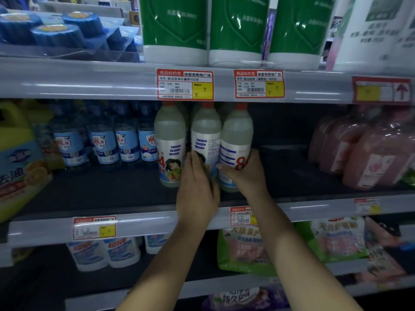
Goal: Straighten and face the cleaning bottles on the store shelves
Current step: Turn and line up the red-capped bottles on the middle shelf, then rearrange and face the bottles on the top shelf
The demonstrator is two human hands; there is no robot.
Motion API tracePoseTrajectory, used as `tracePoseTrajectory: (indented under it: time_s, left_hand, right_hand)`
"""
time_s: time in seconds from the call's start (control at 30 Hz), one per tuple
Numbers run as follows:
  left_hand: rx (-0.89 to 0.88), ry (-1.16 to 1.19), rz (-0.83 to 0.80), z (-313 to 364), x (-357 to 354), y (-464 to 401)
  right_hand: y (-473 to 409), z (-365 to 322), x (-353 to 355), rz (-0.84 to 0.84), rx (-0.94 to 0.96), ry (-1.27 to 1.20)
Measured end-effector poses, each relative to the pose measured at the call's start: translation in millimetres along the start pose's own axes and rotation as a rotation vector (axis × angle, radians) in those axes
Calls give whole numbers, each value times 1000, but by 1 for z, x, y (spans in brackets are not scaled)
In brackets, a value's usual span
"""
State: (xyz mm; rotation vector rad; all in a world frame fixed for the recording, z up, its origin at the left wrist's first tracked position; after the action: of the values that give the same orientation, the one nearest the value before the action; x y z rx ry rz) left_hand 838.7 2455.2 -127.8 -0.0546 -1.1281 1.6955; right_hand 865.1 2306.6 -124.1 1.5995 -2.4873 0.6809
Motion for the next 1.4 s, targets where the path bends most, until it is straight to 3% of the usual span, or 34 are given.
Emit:
tracePoseTrajectory:
  time_s: [0.23,0.4,0.5,0.6,0.77,1.03,1.23,1.4]
  left_hand:
    - [3,-13,-11,-1,-1,1]
    - [9,6,-14,0,1,1]
    - [-36,47,34,5,8,2]
    - [-113,109,74,17,23,5]
    - [-299,208,155,70,59,7]
    - [-577,234,289,178,109,-38]
    - [-503,166,271,235,112,-101]
    - [-377,111,184,251,93,-141]
  right_hand:
    - [-3,8,-1,-183,-29,-137]
    - [-1,7,0,-201,-51,-156]
    - [1,-2,6,-140,-16,-91]
    - [7,-18,32,74,71,142]
    - [53,-81,63,275,443,371]
    - [67,-184,128,373,802,283]
    - [24,-224,187,436,867,303]
    - [-39,-227,207,307,690,319]
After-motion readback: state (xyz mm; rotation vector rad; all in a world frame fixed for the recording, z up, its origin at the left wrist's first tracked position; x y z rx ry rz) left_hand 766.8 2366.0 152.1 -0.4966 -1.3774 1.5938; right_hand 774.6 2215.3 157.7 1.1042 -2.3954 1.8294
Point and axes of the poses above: each hand's wrist, its own y-axis away from the middle knuckle, its own x-axis out of the back of the hand, z = x × y, the point moved 8 cm from there along -y, towards the middle knuckle, and after that the axes turned 9 degrees about y, right-handed, at the moved point
